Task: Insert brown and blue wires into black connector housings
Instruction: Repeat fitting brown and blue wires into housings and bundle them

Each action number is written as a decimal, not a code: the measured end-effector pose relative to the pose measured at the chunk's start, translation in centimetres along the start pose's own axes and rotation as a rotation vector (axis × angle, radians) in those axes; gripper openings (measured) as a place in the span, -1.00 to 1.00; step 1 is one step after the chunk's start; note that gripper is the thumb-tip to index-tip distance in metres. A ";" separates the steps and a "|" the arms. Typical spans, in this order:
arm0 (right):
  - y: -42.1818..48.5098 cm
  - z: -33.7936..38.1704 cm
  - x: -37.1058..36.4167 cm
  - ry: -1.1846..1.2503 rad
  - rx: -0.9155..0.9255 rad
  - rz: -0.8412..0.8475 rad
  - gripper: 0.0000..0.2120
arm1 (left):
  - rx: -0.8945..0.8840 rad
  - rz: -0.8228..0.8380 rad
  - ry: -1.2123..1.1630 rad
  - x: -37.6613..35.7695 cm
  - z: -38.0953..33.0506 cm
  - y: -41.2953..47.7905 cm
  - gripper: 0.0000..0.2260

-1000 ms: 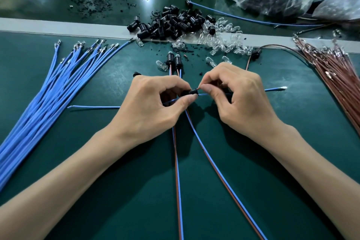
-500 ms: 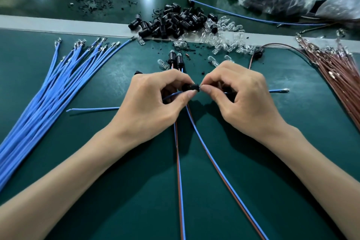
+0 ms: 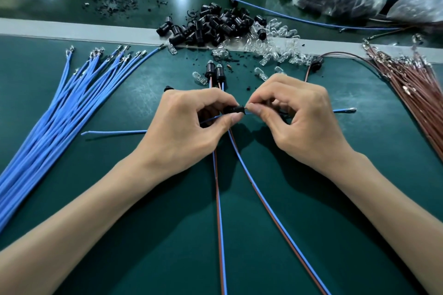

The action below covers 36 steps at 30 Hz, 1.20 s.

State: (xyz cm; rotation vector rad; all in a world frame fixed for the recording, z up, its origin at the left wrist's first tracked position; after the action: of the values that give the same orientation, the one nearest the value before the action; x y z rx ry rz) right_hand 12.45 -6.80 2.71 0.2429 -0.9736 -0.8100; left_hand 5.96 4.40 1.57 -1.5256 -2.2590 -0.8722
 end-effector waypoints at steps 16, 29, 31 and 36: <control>-0.2 -0.4 0.1 0.054 -0.043 -0.005 -0.92 | 0.061 -0.027 -0.072 0.2 0.5 -0.1 -0.92; 0.1 0.0 -0.2 -0.008 0.000 0.020 -0.92 | 0.069 -0.035 -0.049 0.4 0.6 0.0 -0.88; 0.1 0.0 -0.2 -0.015 0.011 0.016 -0.92 | 0.068 -0.034 -0.045 0.3 0.6 0.1 -0.89; 0.1 -0.8 0.8 -0.117 -0.029 -0.035 -0.95 | 0.074 -0.059 0.001 0.6 0.8 0.0 -0.95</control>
State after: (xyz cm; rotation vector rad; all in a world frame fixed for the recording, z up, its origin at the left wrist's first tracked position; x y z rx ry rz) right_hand 13.37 -7.43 2.84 0.1892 -1.0692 -0.8771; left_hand 5.80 5.38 1.30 -1.4323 -2.3194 -0.7953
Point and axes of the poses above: each hand's wrist, its own y-axis towards the middle knuckle, its own x-axis out of the back of the hand, z = x × y, the point moved 9 cm from there along y, towards the middle knuckle, and after that the axes turned 3 degrees about x, right-handed, at the moved point
